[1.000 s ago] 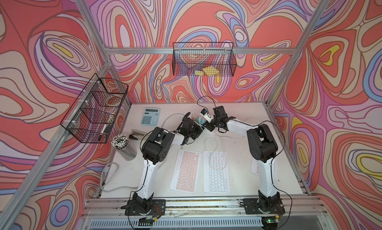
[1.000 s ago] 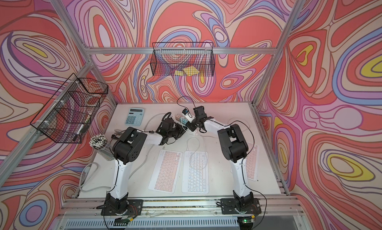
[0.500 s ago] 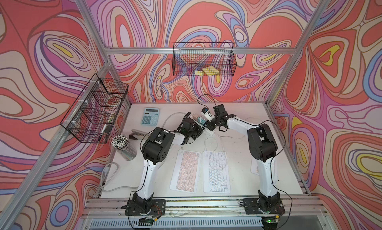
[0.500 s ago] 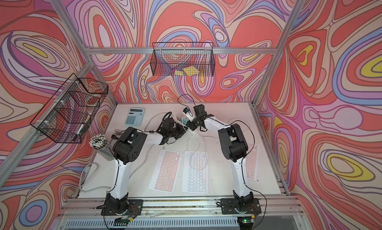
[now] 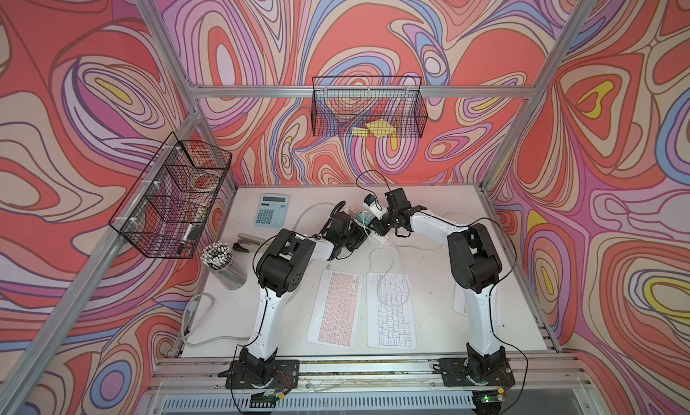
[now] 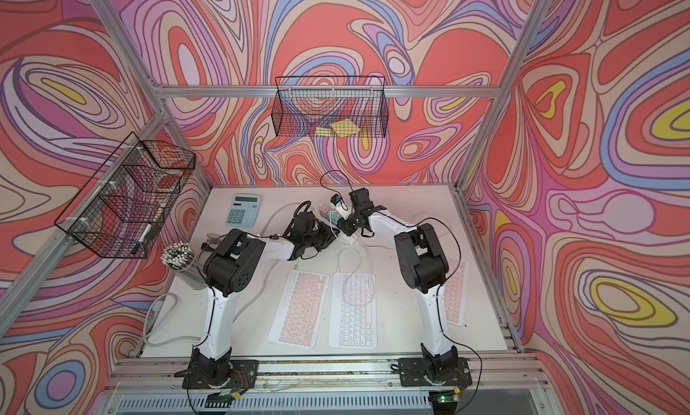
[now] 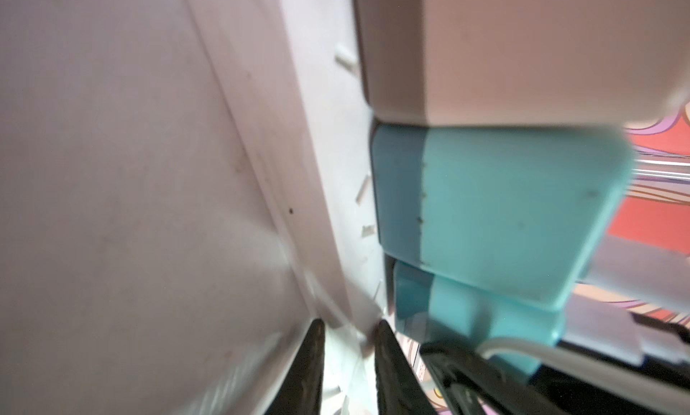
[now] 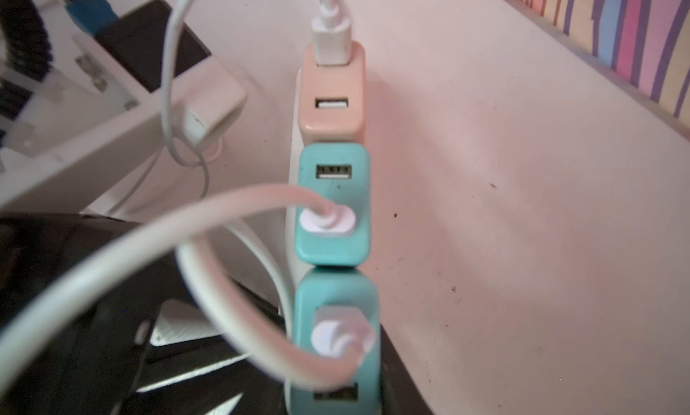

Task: Unplug the wireless keyboard
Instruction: Remove the plug from the socket.

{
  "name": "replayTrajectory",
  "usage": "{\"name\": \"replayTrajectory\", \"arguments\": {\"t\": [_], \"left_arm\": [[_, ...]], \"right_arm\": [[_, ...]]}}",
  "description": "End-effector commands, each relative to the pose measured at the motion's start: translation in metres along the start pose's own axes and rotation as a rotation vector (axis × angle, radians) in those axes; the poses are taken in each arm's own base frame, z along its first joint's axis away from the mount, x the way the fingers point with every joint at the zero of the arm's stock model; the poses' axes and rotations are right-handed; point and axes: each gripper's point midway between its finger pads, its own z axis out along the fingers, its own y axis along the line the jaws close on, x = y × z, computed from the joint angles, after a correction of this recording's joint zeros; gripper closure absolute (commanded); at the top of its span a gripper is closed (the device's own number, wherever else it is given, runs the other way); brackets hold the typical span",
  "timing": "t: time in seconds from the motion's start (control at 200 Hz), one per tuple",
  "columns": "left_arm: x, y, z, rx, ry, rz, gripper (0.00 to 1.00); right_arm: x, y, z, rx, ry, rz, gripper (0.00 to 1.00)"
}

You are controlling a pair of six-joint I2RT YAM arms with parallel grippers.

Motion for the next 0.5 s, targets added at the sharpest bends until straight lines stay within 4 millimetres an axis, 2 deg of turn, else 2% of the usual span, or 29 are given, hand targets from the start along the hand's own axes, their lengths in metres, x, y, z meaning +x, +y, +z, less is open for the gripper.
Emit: {"name": "replayTrajectory", "arguments": {"t": [0.0, 0.07, 0.16, 0.376, 0.496], "left_arm": [[0.014, 0.135, -0.005, -0.398, 0.001, -0.133, 0.75], [0.013, 0.134, -0.005, -0.395, -0.001, -0.134, 0.75], [0.013, 0.134, -0.004, -0.393, -0.001, -0.133, 0.75], [0.01, 0.132, -0.004, -0.395, -0.002, -0.133, 0.75], [0.01, 0.133, -0.003, -0.396, -0.002, -0.134, 0.75]], "right_arm": [[-0.065, 0.035, -0.033, -0.2, -0.193, 0.02, 0.8], [-0.064, 0.035, -0.031, -0.173, -0.195, 0.003, 0.8], [-0.052, 0.043, -0.019, -0.097, -0.158, -0.098, 0.8], [-0.04, 0.037, -0.008, 0.1, -0.141, -0.256, 0.81], [-0.041, 0.031, -0.008, 0.058, -0.121, -0.19, 0.8]]}}
